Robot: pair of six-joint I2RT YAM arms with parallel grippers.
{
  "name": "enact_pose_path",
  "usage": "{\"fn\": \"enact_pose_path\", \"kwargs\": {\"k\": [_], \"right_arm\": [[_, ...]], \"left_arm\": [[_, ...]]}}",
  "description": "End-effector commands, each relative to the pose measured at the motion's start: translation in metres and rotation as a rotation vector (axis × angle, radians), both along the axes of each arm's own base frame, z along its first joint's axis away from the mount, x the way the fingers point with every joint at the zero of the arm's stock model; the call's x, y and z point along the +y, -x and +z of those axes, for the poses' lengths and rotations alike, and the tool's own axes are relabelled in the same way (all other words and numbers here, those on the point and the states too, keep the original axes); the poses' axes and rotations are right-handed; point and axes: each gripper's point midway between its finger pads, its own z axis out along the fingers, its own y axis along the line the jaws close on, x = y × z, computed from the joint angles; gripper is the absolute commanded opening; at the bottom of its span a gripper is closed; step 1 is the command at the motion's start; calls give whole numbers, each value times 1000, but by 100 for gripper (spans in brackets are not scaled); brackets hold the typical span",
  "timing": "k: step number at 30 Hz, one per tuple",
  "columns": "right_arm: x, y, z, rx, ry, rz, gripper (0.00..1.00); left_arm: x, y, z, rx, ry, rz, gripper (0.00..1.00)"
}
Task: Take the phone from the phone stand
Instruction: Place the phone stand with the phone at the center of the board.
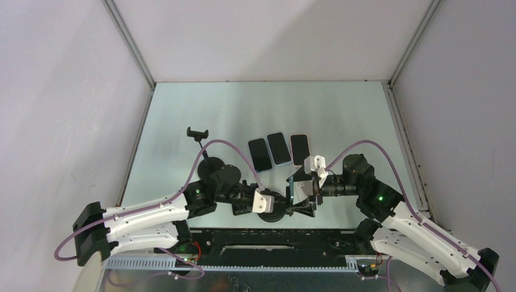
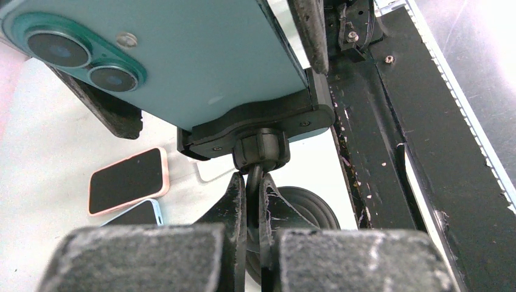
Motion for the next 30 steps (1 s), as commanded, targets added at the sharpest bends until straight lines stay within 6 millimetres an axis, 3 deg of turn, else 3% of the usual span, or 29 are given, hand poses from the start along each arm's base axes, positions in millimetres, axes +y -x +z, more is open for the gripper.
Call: {"fn": "enact_pose_path", "kwargs": {"k": [1,14,20,24,27,30], "right_arm": [[1,-5,4,-45,-12,-16,91],[3,-3,-2,-37,10,-3,94],[3,-2,-2,-44,9,5,89],[2,-2,-1,-46,9,1,80],[2,-3,-2,-47,11,-8,61],[2,-5,-1,-54,8,-12,48]], "left_arm": [[-3,-6,20,-76,39,3,0],[-3,-5,18,-70,33,-2,0],[-3,-5,17,-72,32,-4,0],[-3,-5,17,-69,33,-5,0],[-3,-5,16,-67,30,-4,4],[-4,-4,15,-61,33,-9,9]]}}
